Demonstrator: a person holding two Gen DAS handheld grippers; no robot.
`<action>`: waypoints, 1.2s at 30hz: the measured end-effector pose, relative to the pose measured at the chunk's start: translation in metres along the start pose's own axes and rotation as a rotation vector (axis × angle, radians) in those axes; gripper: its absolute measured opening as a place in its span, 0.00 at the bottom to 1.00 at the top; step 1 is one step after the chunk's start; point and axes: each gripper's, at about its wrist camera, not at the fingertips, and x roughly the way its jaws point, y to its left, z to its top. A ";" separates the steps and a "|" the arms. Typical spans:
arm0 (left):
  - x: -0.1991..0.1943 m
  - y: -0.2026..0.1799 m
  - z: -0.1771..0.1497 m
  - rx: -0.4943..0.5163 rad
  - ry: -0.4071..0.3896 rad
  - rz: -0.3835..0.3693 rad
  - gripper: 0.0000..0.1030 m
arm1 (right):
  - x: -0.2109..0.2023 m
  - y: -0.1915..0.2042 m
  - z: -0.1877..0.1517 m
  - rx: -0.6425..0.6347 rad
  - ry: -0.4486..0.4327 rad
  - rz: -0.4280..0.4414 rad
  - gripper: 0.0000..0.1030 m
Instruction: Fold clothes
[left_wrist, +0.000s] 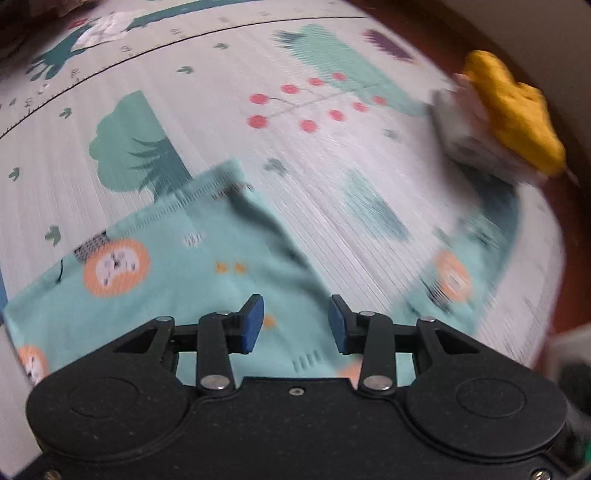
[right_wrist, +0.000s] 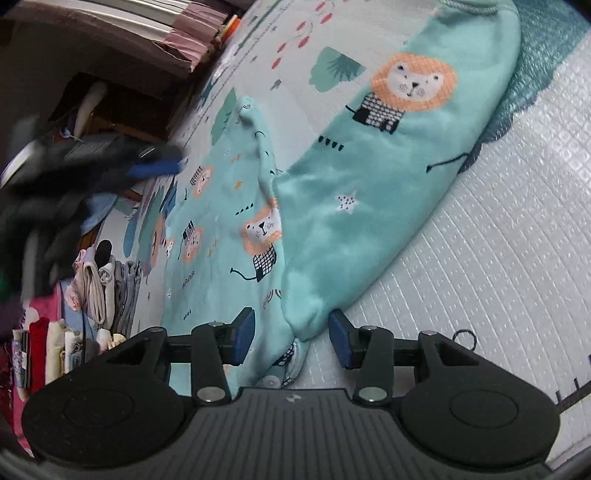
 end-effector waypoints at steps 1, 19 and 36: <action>0.009 0.001 0.008 -0.036 -0.005 0.014 0.36 | 0.000 0.000 0.000 -0.009 -0.007 0.001 0.45; 0.094 -0.015 0.076 -0.107 0.001 0.216 0.36 | -0.005 -0.007 -0.002 -0.092 -0.018 0.039 0.44; 0.096 -0.033 0.077 -0.020 0.001 0.339 0.06 | -0.005 0.001 -0.008 -0.150 -0.030 -0.001 0.28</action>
